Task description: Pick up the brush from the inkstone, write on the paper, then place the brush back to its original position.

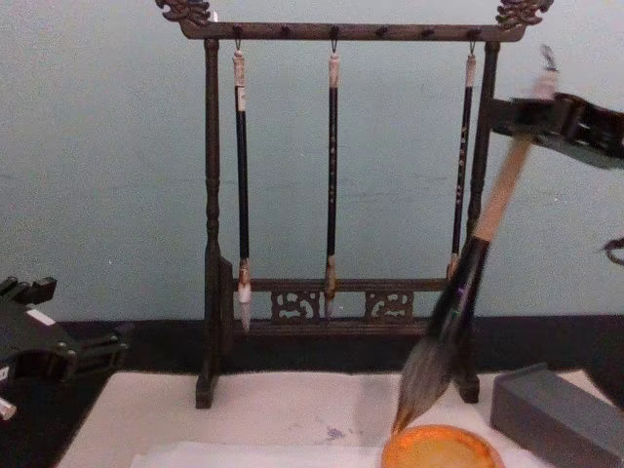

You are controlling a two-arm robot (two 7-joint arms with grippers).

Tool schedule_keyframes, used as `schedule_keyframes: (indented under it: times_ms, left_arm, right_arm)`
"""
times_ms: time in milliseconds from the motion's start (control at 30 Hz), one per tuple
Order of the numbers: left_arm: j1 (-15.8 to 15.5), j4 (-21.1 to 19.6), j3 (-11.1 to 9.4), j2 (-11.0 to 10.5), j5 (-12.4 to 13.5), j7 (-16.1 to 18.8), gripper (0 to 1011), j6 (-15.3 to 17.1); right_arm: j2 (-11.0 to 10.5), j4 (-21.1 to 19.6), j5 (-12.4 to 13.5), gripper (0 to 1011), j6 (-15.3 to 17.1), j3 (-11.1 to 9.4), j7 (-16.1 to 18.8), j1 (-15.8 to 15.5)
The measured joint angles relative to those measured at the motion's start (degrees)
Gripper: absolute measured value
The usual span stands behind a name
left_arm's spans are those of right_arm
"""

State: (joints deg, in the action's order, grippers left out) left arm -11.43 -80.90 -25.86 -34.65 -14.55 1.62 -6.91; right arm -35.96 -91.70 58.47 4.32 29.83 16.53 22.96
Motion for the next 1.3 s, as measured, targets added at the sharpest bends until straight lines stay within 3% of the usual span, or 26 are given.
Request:
schedule_keyframes:
  times_ms: [133,333,1000,1300]
  left_arm:
    - [0.00,0.00,0.00,0.00,0.00,0.00,1010,0.00]
    - [0.00,0.00,0.00,0.00,0.00,0.00,1010,0.00]
    - [0.00,0.00,0.00,0.00,0.00,0.00,1010,0.00]
    - [0.00,0.00,0.00,0.00,0.00,0.00,1010,0.00]
  right_arm:
    - [-0.63,-2.97,-5.13,152,0.55,2.39,0.90,0.85]
    - [-0.84,-5.86,-9.33,152,1.04,4.62,2.41,0.88]
    - [-1.35,-8.79,-12.35,152,3.44,5.96,7.23,-2.57]
    - [-0.07,-8.25,-13.04,152,4.76,6.01,8.40,-3.19]
